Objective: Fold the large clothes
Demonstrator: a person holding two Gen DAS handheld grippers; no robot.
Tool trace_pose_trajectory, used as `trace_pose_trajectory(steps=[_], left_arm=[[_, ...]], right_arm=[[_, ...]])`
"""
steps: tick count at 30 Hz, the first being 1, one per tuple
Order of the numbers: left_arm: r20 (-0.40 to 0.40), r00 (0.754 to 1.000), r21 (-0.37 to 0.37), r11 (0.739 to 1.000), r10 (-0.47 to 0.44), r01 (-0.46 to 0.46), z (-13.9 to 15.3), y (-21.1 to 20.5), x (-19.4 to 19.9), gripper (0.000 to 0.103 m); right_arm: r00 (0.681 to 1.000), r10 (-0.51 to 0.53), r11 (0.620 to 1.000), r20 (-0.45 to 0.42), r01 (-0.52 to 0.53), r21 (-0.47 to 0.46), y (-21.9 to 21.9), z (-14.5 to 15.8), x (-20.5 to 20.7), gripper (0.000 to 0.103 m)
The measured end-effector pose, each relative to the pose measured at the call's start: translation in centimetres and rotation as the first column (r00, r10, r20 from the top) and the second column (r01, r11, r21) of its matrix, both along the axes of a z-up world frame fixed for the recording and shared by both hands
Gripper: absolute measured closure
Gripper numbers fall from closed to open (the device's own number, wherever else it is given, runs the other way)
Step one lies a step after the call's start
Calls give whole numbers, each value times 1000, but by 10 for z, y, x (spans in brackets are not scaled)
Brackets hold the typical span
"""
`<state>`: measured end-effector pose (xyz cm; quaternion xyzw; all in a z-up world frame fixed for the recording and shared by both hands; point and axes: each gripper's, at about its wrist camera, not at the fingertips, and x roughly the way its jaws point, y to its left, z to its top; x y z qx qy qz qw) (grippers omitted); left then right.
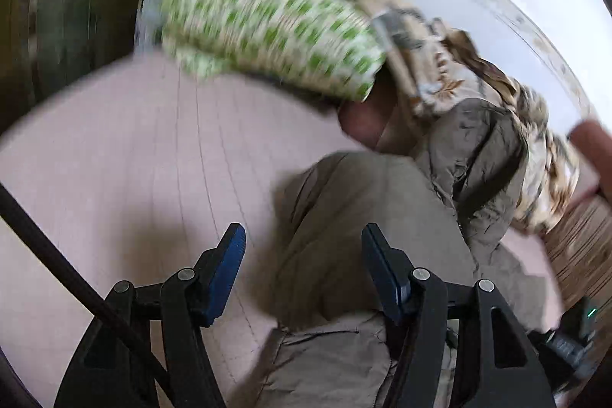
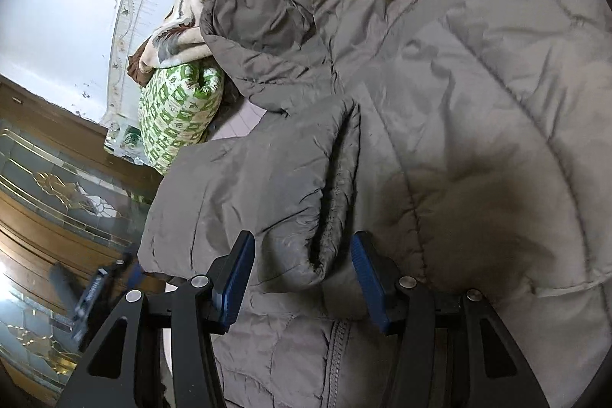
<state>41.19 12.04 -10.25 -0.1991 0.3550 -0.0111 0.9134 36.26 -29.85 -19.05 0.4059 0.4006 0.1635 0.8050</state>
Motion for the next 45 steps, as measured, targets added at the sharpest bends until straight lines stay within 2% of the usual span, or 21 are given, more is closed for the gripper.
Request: trace_pose_trajectory(steps=[1, 2, 3, 4, 8, 12, 16, 18, 21, 24, 27, 29, 33, 35, 38, 41, 43, 45], left_arm=[[-20, 1000, -30, 999, 8, -9, -6, 5, 2, 41], [-41, 999, -68, 998, 10, -13, -12, 8, 8, 41], [-50, 999, -81, 997, 4, -8, -16, 7, 11, 41], [-59, 998, -74, 997, 0, -5, -18, 4, 15, 41], [-48, 998, -35, 999, -33, 32, -16, -6, 17, 41], [-46, 998, -10, 999, -53, 53, -18, -19, 11, 40], [-82, 991, 28, 994, -106, 108, -28, -37, 18, 40], [-107, 983, 94, 983, -148, 158, -35, -55, 21, 40], [-136, 978, 226, 956, -157, 185, -44, -78, 22, 40], [-158, 975, 263, 945, -158, 196, -50, -88, 22, 39], [-213, 966, 312, 927, -145, 208, -62, -93, 25, 31], [-223, 963, 310, 926, -150, 216, -65, -94, 27, 31], [-226, 963, 329, 918, -149, 219, -66, -94, 27, 29], [-227, 962, 334, 916, -149, 221, -65, -95, 27, 29], [-215, 966, 332, 919, -145, 212, -61, -94, 25, 29], [-138, 979, 322, 928, -149, 186, -41, -91, 18, 30], [-61, 987, 319, 934, -149, 161, -24, -91, 10, 30], [8, 986, 317, 936, -168, 157, -10, -96, 2, 30]], right_arm=[[1000, 15, 1000, 14, -15, 17, 2, -1, 2, 48], [999, 22, 1000, 25, -23, 22, 2, -1, 2, 66], [999, 19, 1000, 39, -19, 2, 3, 1, 2, 78], [999, 12, 999, 48, -10, -36, 2, 5, 2, 81], [994, -57, 990, 99, 69, -121, -12, 25, -8, 85], [976, -134, 951, 170, 175, -255, -34, 56, -20, 85], [970, -180, 899, 162, 229, -374, -51, 65, -26, 85], [970, -203, 868, 135, 242, -434, -56, 61, -27, 85], [970, -222, 821, 94, 238, -519, -57, 54, -25, 85], [970, -240, 783, 49, 223, -580, -59, 48, -20, 85], [967, -253, 783, -20, 193, -591, -65, 29, -16, 85], [964, -261, 792, -54, 182, -583, -69, 17, -14, 85], [962, -266, 767, -60, 174, -618, -66, 15, -15, 85], [961, -271, 770, -64, 176, -613, -67, 14, -16, 84], [956, -282, 794, -75, 189, -578, -72, 15, -18, 82], [947, -314, 813, -75, 227, -536, -79, 26, -26, 69], [937, -350, 781, 1, 293, -551, -82, 49, -40, 61], [923, -370, 708, 109, 356, -609, -76, 72, -52, 58]])
